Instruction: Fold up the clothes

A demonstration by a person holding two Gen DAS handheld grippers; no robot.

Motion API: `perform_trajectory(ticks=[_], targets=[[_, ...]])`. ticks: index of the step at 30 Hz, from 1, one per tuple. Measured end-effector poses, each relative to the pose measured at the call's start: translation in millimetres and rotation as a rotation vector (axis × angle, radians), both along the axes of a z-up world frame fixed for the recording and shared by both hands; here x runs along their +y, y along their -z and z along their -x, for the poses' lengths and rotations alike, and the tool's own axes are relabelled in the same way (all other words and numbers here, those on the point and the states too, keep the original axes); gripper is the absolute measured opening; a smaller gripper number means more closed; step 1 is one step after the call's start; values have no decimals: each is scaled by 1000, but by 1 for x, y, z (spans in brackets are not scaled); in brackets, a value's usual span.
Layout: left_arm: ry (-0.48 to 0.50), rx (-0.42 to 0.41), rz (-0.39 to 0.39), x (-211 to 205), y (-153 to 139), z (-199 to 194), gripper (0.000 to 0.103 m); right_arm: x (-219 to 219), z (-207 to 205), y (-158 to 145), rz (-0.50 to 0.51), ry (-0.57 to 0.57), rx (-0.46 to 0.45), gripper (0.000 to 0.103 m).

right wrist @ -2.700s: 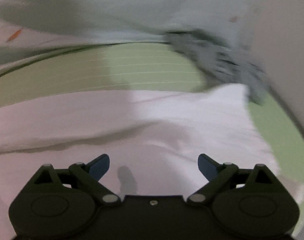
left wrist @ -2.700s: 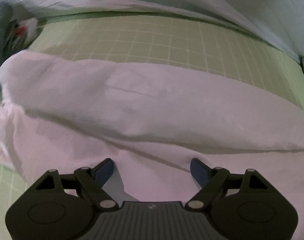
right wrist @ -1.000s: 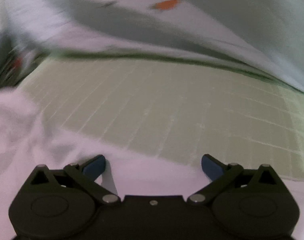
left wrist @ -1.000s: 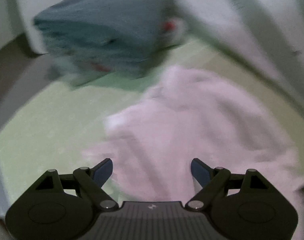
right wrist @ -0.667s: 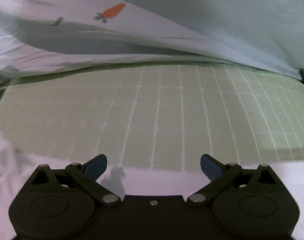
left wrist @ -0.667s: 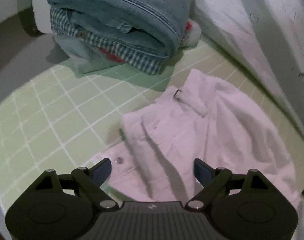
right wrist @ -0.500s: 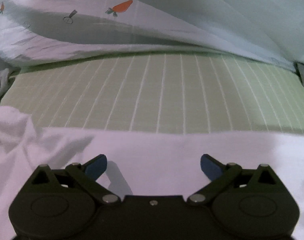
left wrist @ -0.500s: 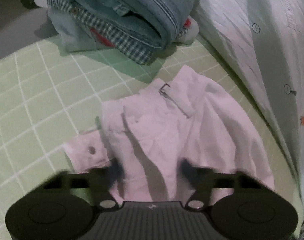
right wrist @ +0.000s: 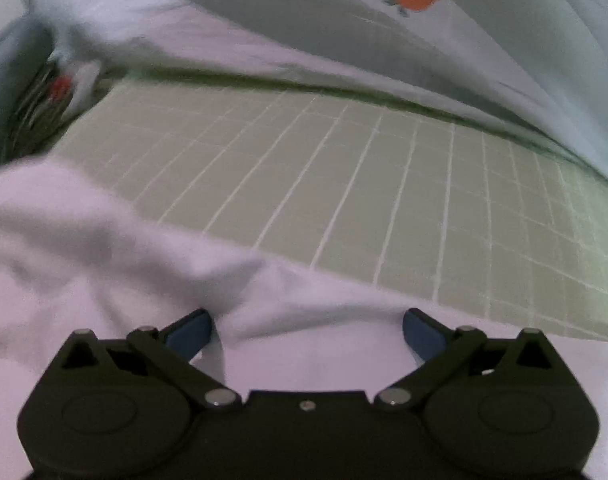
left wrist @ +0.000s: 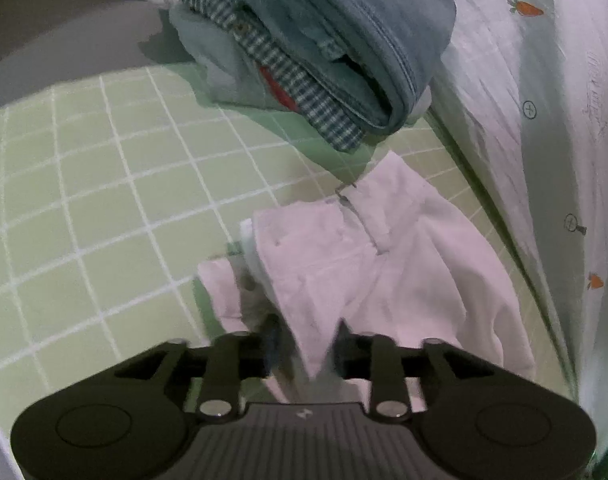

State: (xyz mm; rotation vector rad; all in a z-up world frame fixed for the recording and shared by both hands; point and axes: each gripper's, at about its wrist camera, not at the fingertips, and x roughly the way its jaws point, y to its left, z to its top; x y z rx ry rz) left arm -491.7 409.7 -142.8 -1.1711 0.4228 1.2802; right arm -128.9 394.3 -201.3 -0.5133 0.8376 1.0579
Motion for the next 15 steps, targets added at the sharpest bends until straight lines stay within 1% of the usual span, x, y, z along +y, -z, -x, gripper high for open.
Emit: perform_trajectory(ticks=[1,3,4,5,7,9,10,11,13,15], targets=[[3,2,-7,-2,-2,2,44,3,-6,0,-13,18,17,103],[8,19,-18,-7,-8,5,58,0,-11,-6,-31,42,48,103],[9,28,-25,-9,-10,7,76,-9,-11,-11,-40,57,47,103],[-1,37,-36,-12,-11,9,89,-17,-11,-16,-50,72,46,103],[-24,23,-55,-15,-11,15,94,-38,-16,-21,-64,101,59,103],[-40,-36,-35,-13,-5,19,95,-65,-20,-24,-64,140,82,103],[-48,-63,-14,-9,0,20,95,-78,-21,-24,-58,158,90,103],[-57,-77,2,-7,4,19,95,-91,-21,-24,-48,177,92,103],[-64,-90,20,-2,11,16,95,-113,-24,-22,-26,209,99,103],[-55,-89,14,2,14,10,94,-135,-26,-23,-10,247,104,103]])
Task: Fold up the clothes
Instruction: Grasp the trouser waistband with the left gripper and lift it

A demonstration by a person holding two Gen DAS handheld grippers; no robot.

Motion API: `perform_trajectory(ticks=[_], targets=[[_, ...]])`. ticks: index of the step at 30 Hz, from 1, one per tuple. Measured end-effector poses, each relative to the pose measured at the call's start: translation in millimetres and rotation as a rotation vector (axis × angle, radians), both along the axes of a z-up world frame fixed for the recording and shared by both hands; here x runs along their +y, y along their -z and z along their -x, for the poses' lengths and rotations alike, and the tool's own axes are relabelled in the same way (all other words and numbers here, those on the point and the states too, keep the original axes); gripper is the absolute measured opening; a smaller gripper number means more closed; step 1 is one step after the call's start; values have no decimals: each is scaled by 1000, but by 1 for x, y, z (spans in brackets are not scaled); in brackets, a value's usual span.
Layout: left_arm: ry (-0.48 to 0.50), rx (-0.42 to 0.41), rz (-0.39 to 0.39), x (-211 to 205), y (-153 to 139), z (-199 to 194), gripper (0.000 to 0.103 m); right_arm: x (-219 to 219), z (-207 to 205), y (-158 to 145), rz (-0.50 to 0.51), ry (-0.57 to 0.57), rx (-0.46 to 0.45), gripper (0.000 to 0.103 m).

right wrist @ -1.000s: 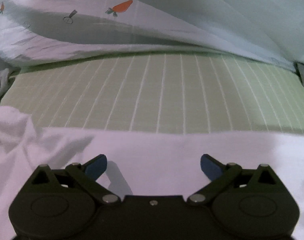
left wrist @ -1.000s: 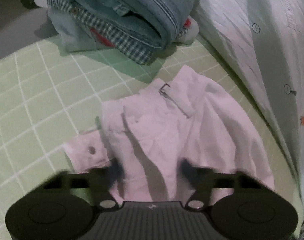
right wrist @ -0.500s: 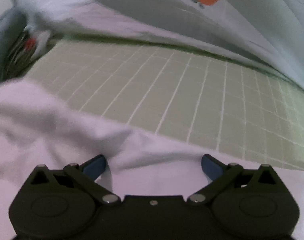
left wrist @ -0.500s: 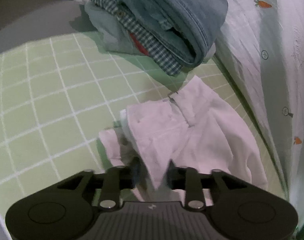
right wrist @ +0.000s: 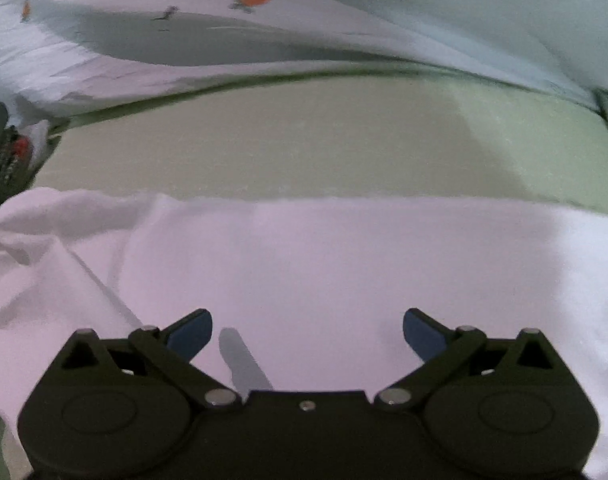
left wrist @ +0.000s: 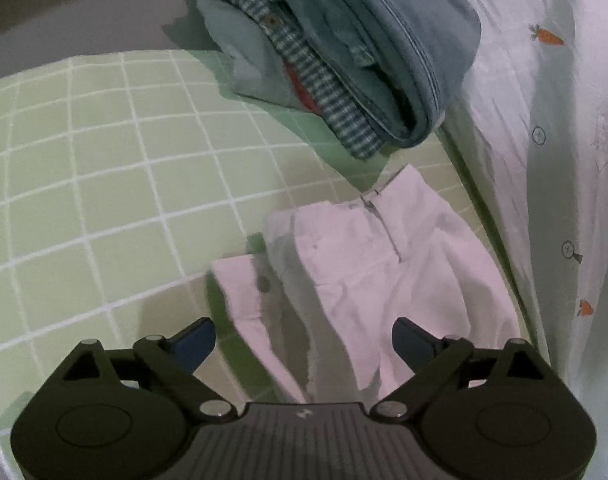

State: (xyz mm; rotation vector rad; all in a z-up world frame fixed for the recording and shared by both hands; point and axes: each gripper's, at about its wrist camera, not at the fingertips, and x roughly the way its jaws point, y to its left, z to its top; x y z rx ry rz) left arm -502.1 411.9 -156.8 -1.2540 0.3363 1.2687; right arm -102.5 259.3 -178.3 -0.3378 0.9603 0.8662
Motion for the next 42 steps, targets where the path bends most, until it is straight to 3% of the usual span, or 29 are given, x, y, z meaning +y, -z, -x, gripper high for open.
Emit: perform_trajectory(ticks=[1,3,4,5,8,10,18,22,24,29,38,42], targets=[[7,-1,-8,2,0,-3,90,-10,-2,0,2,22,4,103],[1,-2,-8,6,1,-6,71,-29,-5,-1,7,65,13,103],[-7,5,-4,8,1,-8,58,-36,-8,-1,8,87,19,103],[-2,12,1,10,2,-9,38,-43,-11,0,10,110,25,103],[0,13,11,13,1,-10,23,-54,-21,2,15,175,20,103],[14,34,-7,10,-6,-15,18,-62,-29,4,13,225,25,103],[183,194,-212,-13,-63,-59,15,-89,-42,14,-24,329,80,103],[335,261,-344,-33,-92,-98,15,-108,-47,15,-50,368,81,103],[413,256,-387,-43,-100,-117,15,-119,-50,15,-66,396,85,103],[576,185,-401,-66,-104,-160,15,-143,-55,15,-82,458,79,103],[871,295,-403,-106,-82,-226,16,-170,-61,16,-100,548,78,103],[973,345,-340,-109,-58,-245,21,-168,-60,16,-86,545,71,103]])
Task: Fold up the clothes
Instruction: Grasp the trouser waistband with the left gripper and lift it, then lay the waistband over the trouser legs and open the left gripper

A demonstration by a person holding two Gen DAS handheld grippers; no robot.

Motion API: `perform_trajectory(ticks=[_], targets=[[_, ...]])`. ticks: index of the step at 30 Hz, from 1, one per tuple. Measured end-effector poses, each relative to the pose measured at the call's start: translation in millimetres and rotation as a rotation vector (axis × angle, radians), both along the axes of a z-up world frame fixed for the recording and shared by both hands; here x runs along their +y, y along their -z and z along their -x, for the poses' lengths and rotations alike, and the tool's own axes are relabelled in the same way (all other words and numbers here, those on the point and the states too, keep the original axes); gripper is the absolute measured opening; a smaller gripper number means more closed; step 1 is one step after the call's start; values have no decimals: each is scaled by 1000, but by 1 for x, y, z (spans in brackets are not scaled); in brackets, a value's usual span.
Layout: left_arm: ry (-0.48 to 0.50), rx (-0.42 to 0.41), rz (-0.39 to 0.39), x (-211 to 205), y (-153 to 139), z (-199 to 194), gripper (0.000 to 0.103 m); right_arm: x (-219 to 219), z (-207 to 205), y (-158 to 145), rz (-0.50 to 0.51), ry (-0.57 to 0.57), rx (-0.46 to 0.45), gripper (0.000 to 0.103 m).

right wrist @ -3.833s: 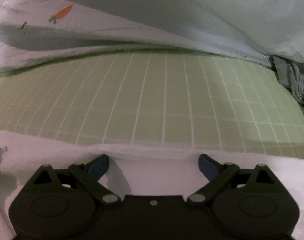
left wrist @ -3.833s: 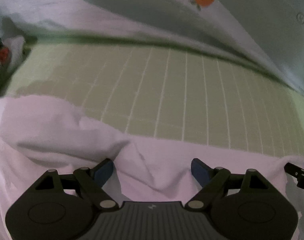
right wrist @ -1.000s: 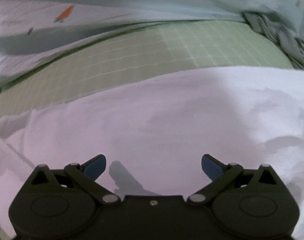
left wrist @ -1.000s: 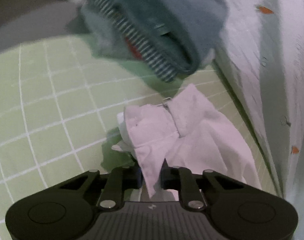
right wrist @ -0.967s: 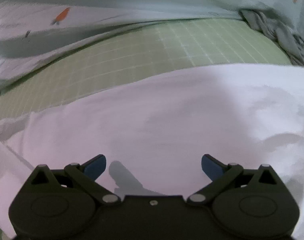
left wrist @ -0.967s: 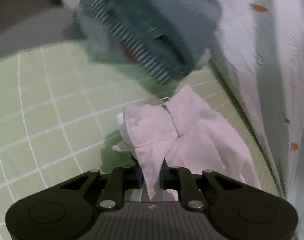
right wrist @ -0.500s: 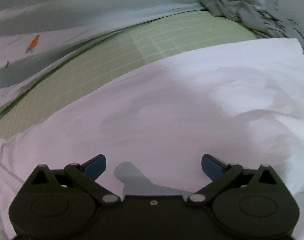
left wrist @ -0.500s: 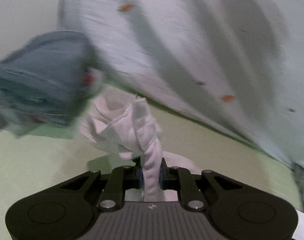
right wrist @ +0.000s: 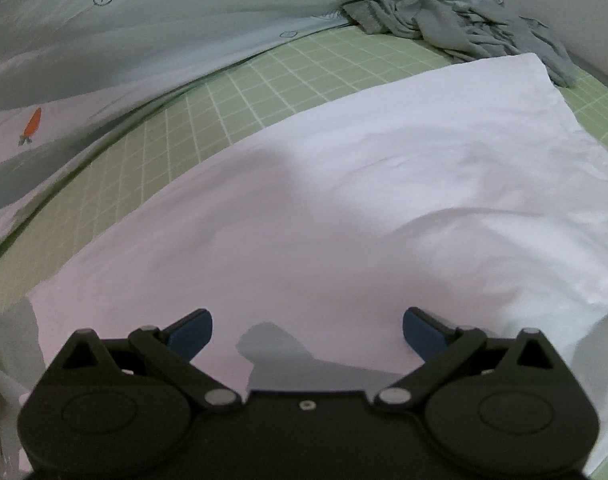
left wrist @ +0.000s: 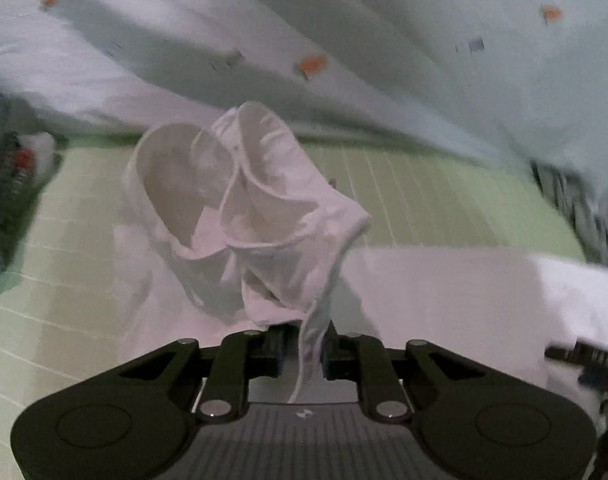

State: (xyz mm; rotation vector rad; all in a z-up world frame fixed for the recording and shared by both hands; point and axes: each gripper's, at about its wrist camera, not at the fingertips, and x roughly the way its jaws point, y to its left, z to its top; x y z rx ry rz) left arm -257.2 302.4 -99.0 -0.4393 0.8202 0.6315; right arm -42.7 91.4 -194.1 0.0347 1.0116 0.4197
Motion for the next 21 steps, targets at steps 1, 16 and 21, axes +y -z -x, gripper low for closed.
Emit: perform_trajectory(ticks=[1,16,21], targets=[[11,16,20,0,6,-4,26,1,1,0,8,-6,-3,103],[146,-29,101,-13,4,-2,96,18,1,-8,-19,-39,42,103],[-31,-108,2,11,-23,37,103,65,15,-25,-123,-218,42,103]])
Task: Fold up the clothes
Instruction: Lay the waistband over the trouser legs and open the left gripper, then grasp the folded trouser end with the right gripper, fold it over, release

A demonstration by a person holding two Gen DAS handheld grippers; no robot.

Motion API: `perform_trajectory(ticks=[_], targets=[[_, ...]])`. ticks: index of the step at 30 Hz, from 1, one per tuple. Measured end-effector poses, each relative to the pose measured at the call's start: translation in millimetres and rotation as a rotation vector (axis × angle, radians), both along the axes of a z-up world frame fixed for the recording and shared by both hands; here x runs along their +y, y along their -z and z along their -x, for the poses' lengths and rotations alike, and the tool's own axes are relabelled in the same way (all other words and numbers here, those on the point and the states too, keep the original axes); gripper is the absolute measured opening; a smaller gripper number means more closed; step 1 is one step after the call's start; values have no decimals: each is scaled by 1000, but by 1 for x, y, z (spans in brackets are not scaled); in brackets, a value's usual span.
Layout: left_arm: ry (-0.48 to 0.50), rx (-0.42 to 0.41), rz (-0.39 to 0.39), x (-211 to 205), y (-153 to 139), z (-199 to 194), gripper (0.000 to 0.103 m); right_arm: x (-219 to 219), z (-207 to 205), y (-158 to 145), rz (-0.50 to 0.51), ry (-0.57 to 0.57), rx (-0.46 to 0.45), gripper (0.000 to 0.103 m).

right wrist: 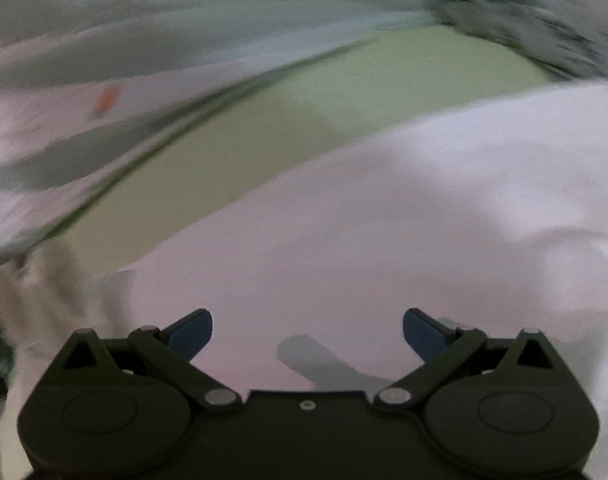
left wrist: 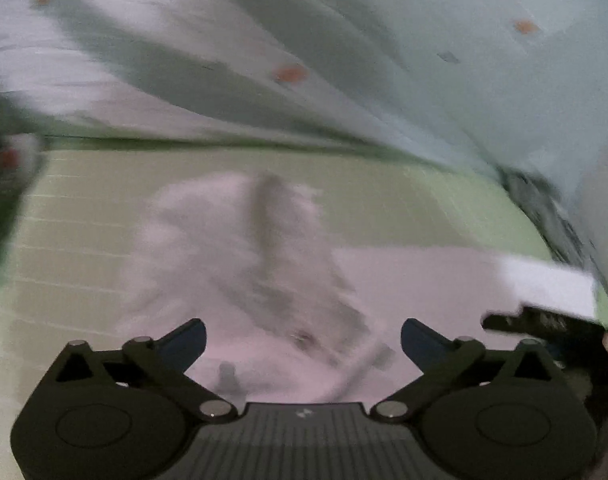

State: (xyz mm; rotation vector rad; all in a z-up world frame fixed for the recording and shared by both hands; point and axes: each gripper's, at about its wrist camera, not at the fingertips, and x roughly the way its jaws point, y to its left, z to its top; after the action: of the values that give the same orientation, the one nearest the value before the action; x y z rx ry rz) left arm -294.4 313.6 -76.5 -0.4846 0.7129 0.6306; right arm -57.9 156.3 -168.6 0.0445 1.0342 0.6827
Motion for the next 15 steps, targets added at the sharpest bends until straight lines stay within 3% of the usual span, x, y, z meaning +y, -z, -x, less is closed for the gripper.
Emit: perform_trajectory(ticks=[4,9,15], targets=[[-209,36,5,36,8,27,103,54,23,-10,-54,-211,-34,103],[-373,137,78,66,32,51,103,116,53,-16,-105,-428,-64,103],[-427,167,138,78,54,66,103,174,73,-9,-96,-589,-54,103]])
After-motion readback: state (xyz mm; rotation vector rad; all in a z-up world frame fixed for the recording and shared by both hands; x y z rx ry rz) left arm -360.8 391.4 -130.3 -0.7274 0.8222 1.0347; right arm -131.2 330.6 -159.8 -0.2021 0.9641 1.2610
